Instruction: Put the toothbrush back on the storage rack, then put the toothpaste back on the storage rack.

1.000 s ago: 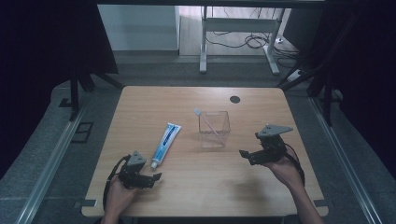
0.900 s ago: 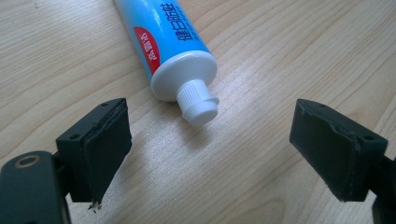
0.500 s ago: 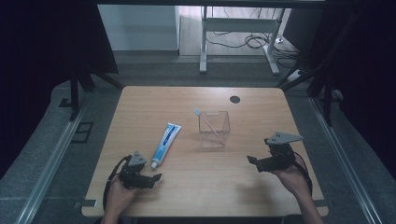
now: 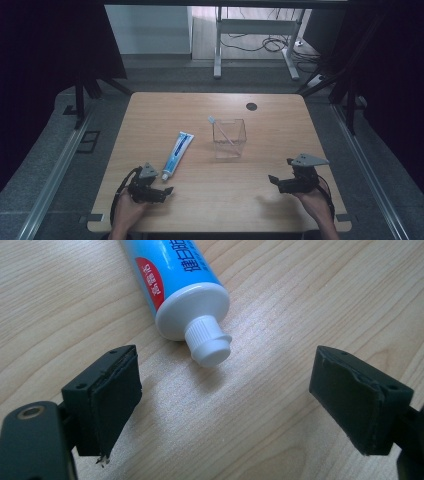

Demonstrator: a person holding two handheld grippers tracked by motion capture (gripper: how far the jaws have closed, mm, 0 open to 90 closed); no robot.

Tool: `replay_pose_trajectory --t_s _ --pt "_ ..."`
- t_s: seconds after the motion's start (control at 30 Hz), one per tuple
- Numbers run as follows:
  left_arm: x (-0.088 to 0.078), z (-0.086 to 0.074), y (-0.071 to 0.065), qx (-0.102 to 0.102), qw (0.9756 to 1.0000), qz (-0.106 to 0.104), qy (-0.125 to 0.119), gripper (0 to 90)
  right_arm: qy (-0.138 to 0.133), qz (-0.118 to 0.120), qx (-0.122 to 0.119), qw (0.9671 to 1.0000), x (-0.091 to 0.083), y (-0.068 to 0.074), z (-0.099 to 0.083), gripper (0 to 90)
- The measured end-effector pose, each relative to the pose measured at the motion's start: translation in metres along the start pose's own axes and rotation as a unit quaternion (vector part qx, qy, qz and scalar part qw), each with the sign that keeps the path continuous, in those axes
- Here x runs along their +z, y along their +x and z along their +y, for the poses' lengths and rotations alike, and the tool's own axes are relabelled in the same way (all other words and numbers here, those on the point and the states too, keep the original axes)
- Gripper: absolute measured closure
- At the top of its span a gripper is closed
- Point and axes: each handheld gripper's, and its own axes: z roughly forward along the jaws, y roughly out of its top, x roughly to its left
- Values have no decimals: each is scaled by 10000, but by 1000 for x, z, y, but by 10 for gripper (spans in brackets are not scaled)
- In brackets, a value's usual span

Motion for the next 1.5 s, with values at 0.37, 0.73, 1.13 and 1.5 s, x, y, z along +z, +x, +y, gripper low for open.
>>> replay_pose_trajectory --t_s 0.37,0.73,1.13,1.5 --pt "0 1 -1 -50 9999 122 93 134 166 -18 34 9999 9 -1 -25 55" --pt "-5 5 5 -329 9994 93 -16 217 184 -100 33 9998 10 -7 -36 70" --pt "-9 12 4 -247 9995 177 9 460 266 -111 -18 9996 13 -10 -43 89" --pt "-15 28 0 -312 9995 -42 -10 752 327 -98 -128 9993 14 -8 -44 102"
